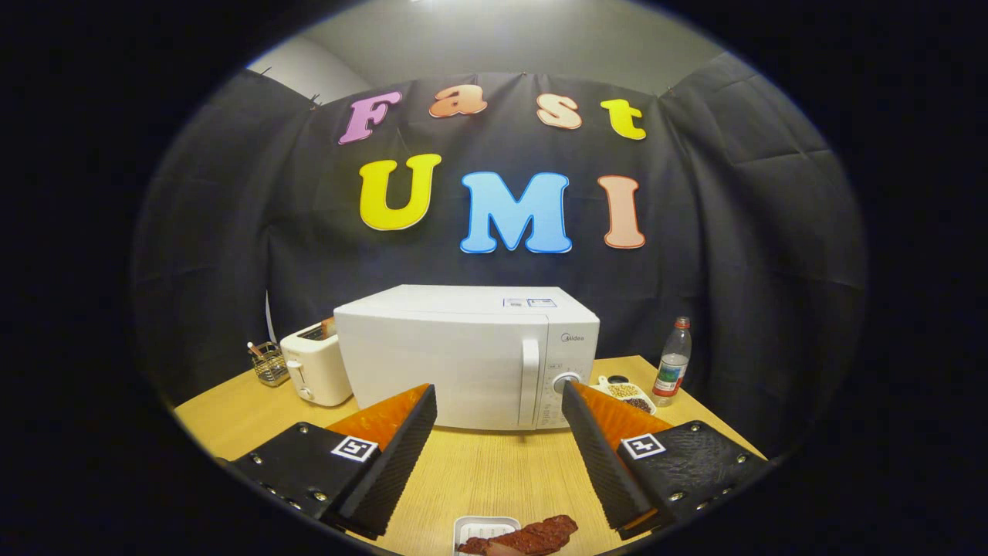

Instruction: Open the microwave, put the food inside, and close the microwave door.

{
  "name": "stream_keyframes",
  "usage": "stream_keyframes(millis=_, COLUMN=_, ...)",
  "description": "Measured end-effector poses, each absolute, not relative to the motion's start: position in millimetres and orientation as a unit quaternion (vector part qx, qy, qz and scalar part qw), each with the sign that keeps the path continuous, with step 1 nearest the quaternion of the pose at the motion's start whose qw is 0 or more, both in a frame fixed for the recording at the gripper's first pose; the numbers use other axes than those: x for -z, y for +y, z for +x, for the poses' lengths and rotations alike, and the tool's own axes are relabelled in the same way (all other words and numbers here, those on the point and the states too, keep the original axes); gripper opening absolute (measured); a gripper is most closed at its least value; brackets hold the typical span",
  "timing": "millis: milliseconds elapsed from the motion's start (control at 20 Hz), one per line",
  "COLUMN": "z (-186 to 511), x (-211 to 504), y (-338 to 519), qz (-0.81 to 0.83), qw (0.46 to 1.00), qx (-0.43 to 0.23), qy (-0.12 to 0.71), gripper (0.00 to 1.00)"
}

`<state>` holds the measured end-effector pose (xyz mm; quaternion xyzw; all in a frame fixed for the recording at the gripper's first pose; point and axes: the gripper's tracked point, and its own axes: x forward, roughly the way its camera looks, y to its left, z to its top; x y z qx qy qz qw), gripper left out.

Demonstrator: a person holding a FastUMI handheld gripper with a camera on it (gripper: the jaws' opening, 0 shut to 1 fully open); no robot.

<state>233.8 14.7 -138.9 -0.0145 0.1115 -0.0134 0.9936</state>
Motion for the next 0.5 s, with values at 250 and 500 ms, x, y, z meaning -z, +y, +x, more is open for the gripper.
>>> stream_keyframes(millis=250, z=279, x=158, y=2, qz=-0.029, qw=0.993, qx=0.044, qy=0.101, gripper=0.99)
stream_keyframes(millis=500, z=317, x=179, y=-25, qz=-0.021, qw=0.991, qx=0.075, qy=0.11, gripper=0.99)
